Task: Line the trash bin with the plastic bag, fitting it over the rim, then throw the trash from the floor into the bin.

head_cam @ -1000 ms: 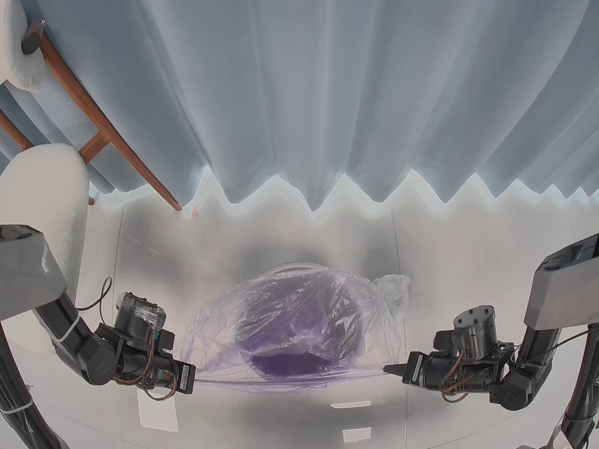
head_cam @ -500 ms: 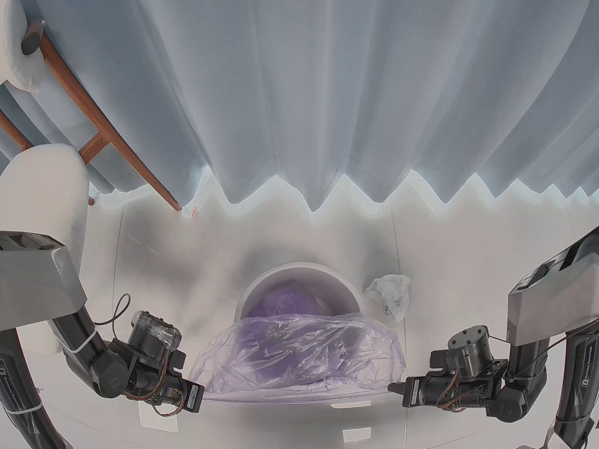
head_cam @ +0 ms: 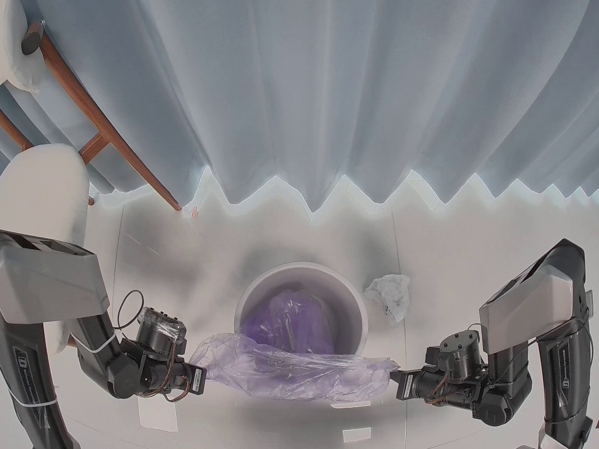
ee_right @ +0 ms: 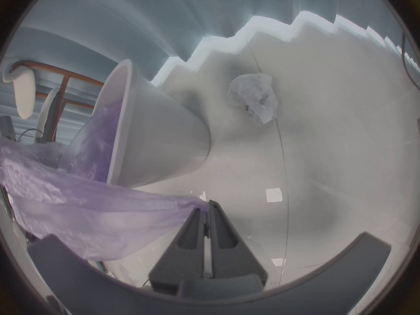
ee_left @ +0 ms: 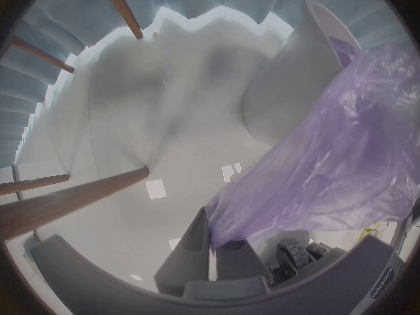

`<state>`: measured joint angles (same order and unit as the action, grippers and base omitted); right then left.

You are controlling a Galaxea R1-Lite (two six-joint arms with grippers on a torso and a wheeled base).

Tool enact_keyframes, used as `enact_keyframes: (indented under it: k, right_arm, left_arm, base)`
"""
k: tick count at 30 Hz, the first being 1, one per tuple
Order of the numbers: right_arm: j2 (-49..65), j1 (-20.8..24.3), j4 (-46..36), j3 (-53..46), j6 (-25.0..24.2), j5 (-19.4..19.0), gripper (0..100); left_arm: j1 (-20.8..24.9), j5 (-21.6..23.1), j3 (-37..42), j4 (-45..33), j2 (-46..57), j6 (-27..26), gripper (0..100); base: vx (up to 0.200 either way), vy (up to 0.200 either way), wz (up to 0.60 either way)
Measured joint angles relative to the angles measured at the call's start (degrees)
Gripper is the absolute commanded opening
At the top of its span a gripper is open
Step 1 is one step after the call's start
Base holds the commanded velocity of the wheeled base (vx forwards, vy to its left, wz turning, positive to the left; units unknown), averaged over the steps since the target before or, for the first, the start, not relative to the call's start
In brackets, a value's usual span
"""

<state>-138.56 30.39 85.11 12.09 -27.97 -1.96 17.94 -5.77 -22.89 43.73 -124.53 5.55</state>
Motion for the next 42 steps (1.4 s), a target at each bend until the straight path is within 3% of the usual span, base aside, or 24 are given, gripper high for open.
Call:
enact_keyframes:
  k: [4,14,15,17,18,29,36,42]
  right_arm:
    - [-1.3,-1.7,2.0,0.6,0.2,0.4,0]
    - [-1.9,-6.7,3.7,1.7,-0.3,0.3,0]
    - [-1.7,-6.8,3.8,1.6,-0.3,0.2,0]
    - [-1.2,-7.0,3.8,1.5,-0.3,-0.2,0]
    - [-0.9,-7.2,3.8,1.4,-0.4,-0.4,100]
    - [5.0,-7.0,3.9,-5.6,-2.7,-3.5,100]
    - [9.4,-6.8,3.8,-10.6,-2.7,-5.3,100]
    - [15.1,-6.6,3.8,-11.0,-2.7,-9.6,100]
  left_arm:
    - [-0.6,-0.2,-0.1,6.7,-3.1,0.1,0]
    - [-1.2,0.0,-2.2,14.9,-7.2,0.9,0]
    - [-1.2,0.0,-2.5,15.9,-7.5,0.9,100]
    - [-1.2,0.1,-2.7,18.6,-7.9,0.9,100]
    - [-1.1,0.1,-2.8,20.2,-8.2,0.9,100]
    - [-0.3,-0.1,-0.1,29.6,-10.0,0.7,100]
    - [0.1,0.8,7.3,43.7,-9.6,-1.3,100]
    - [0.8,3.8,11.0,45.1,-5.7,-2.0,100]
  base:
    - [0.0,0.0,0.0]
    - [0.0,0.0,0.0]
    - [0.0,0.0,0.0]
    - [0.0,0.0,0.0]
    - [0.0,0.0,0.0]
    - [0.0,0.0,0.0]
    - [0.0,0.0,0.0]
    - [0.0,0.0,0.0]
